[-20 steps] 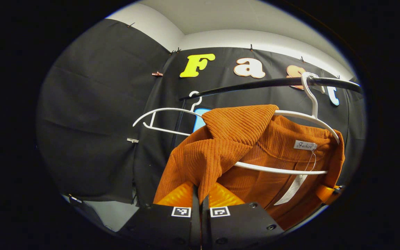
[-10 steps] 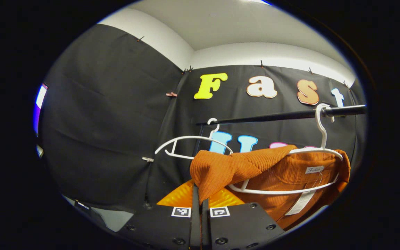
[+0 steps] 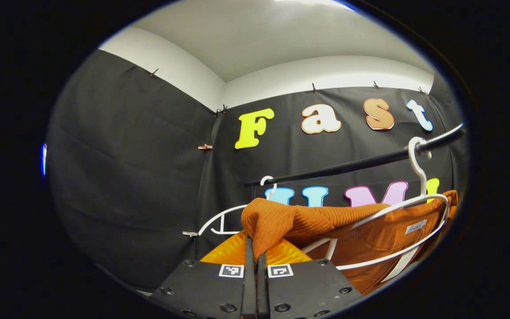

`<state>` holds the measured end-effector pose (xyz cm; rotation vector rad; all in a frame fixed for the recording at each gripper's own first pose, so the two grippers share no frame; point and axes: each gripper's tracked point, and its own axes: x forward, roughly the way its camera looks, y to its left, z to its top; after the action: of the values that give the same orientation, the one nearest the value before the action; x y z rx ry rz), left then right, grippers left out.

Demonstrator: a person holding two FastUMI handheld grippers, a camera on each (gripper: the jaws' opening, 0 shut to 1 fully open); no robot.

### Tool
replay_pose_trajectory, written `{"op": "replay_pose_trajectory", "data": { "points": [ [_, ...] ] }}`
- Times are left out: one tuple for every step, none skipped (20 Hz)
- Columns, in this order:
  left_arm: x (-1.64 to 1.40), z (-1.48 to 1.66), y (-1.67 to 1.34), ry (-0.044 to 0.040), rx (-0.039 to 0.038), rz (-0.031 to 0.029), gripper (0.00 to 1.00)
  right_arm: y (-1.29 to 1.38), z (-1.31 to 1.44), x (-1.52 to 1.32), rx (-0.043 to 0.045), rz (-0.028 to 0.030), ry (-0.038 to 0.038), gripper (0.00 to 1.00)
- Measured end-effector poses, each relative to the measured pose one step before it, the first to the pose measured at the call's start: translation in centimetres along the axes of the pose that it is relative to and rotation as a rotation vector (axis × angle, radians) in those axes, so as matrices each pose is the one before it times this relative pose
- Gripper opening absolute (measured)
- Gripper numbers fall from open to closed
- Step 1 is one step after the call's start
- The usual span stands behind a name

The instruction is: Grasp the clothes on the hanger with both hands and then place them into the laundry hamper below.

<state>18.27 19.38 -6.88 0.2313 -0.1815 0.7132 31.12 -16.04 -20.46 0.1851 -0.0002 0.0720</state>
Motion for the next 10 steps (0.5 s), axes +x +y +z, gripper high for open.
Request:
{"op": "replay_pose_trajectory", "data": {
  "points": [
    [0.545,-1.014,0.018,0.03019,-0.01512,-0.01731,0.05,0.108,-0.558,-0.091,-0.00161,0.00687,0.01464,0.17],
    [0.521,-0.704,0.006,0.02462,-0.01247,-0.0155,0.05,0.199,-0.21,-0.013,0.00224,0.0079,0.00971,0.22],
    [0.555,-0.316,0.521,0.02193,0.00488,0.00112,0.06,0.1,-0.003,0.001,-0.00397,0.00547,0.00798,0.17],
    [0.52,0.331,0.684,0.00867,0.00576,0.00549,0.05,0.032,0.272,0.1,-0.01418,0.00362,0.00072,0.17],
    [0.421,1.083,0.172,-0.01691,-0.007,-0.00836,0.05,0.356,0.693,0.114,-0.01347,0.01497,-0.00799,0.17],
    [0.296,1.101,-0.797,-0.01833,-0.01769,-0.02732,0.05,0.094,0.38,0.283,-0.02378,-0.00042,-0.00634,0.17],
    [0.476,0.669,-0.486,-0.01165,-0.01007,-0.01267,0.05,-0.202,0.153,0.177,-0.02798,-0.00656,-0.00949,0.17],
    [0.494,-0.199,-0.14,-0.007,0.0049,-0.01211,0.05,-0.131,-0.081,0.145,-0.01714,-0.0052,-0.00432,0.17],
    [0.398,-0.78,0.023,0.00989,0.00989,-0.00634,0.06,-0.08,-0.365,0.199,0.00706,0.00248,0.00763,0.17],
    [0.058,-1.42,0.208,0.02629,0.00245,-0.00221,0.05,0.06,-0.66,0.106,0.0249,0.00357,0.01463,0.17]
  ]
}}
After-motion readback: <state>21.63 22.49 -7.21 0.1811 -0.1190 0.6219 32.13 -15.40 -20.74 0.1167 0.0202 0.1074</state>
